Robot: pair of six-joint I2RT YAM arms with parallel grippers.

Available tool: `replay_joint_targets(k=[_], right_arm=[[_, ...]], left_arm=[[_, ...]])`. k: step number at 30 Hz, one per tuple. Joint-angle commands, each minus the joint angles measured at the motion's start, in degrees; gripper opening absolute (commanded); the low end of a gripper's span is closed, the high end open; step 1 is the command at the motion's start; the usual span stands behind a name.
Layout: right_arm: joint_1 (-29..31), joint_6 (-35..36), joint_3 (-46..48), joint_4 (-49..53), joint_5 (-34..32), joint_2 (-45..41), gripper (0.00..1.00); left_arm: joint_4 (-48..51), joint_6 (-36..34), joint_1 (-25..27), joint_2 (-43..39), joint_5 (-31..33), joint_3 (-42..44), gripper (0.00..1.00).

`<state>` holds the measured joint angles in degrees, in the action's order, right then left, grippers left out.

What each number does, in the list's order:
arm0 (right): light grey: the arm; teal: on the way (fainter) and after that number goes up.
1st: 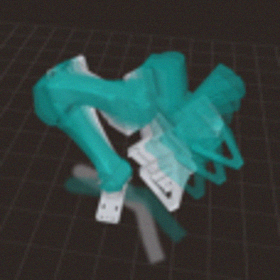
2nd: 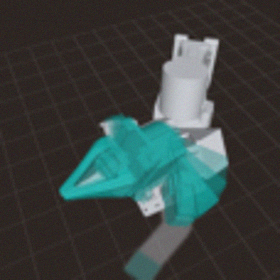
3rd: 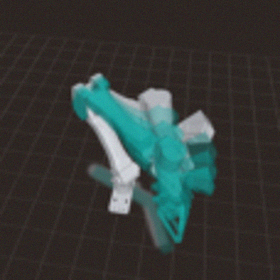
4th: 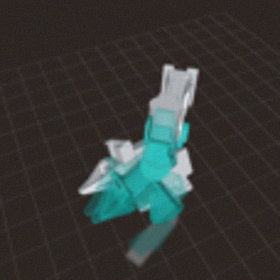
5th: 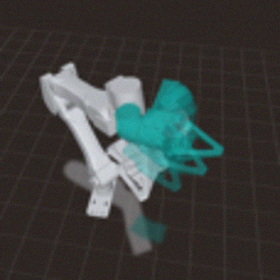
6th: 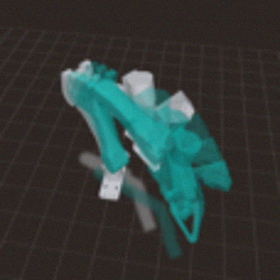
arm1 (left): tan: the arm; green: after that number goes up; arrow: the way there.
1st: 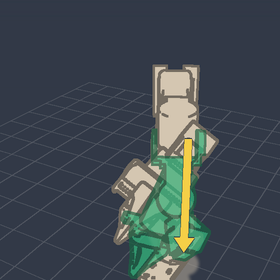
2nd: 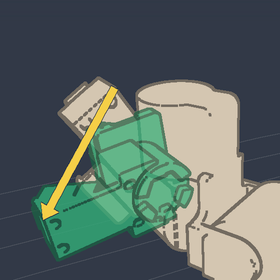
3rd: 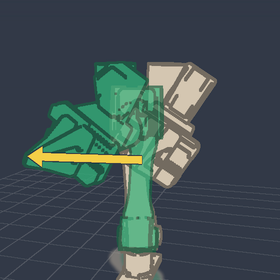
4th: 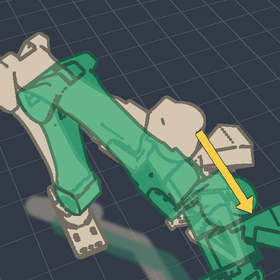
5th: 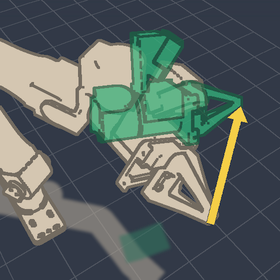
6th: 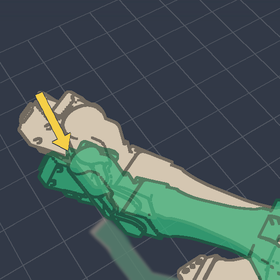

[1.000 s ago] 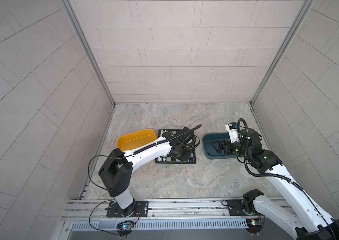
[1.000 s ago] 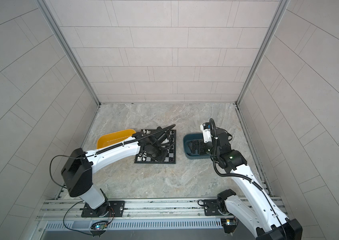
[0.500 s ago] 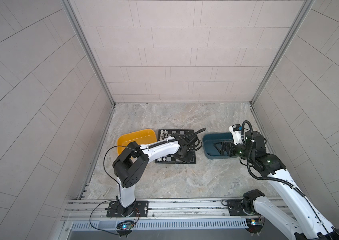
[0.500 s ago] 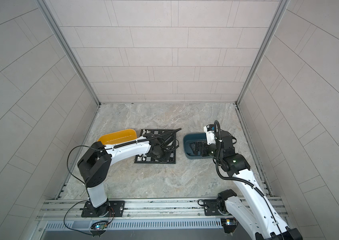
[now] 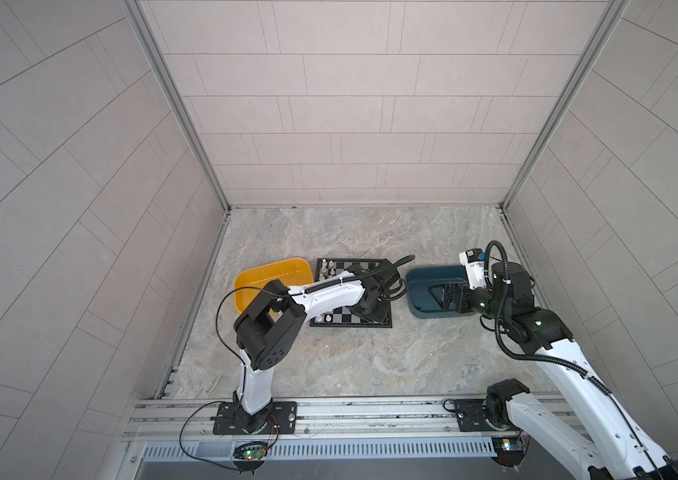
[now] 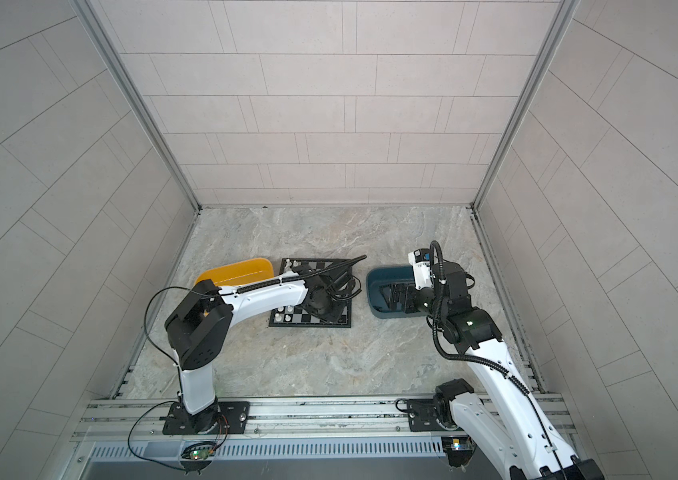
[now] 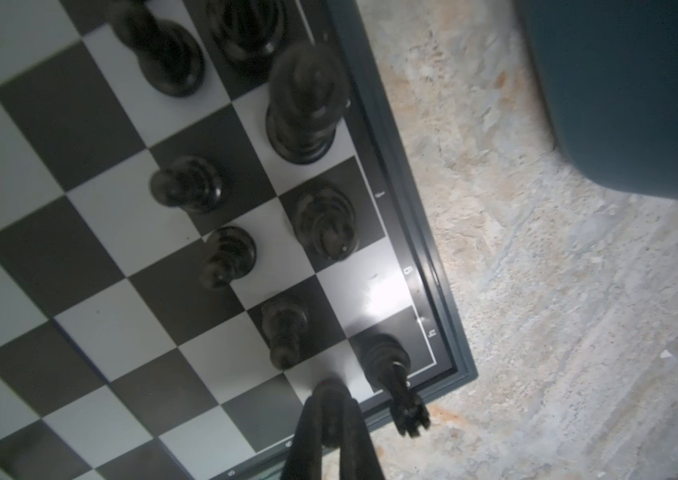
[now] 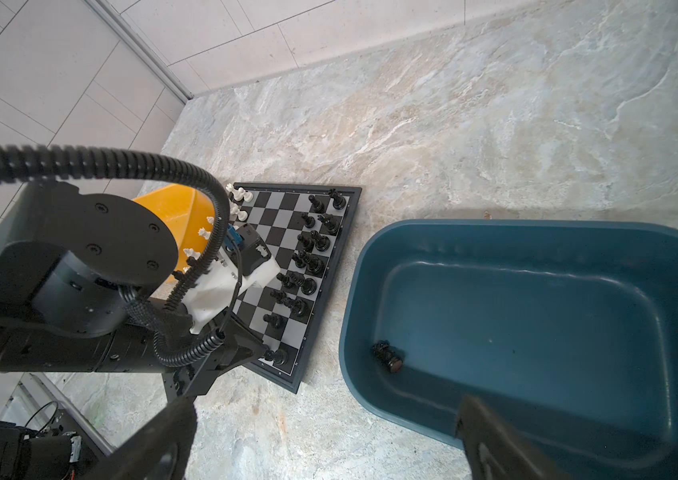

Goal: Set up the chess pieces on the board

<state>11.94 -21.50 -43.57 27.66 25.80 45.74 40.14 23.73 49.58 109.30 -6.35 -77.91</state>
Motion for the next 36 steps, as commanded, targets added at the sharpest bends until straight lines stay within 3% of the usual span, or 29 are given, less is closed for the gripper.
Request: replay_joint_targets(k=[1, 27, 36], right_arm=[[-0.26, 0.23, 0.74, -0.03, 0.52, -0.73, 0.99], [-0.77, -0.57, 0.69, -0.25, 0.43, -0.39, 0.99], [-2.06, -1.32, -1.44, 3.75, -3.77, 1.61, 0.96]], left_arm=[[0.64, 0.53, 0.34, 1.44, 0.46, -1.37, 0.01], [3.54, 1.1, 0.47, -0.79, -0.69, -2.66, 0.35], [7.71, 1.67, 0.08, -5.41, 0.55, -4.52, 0.48]])
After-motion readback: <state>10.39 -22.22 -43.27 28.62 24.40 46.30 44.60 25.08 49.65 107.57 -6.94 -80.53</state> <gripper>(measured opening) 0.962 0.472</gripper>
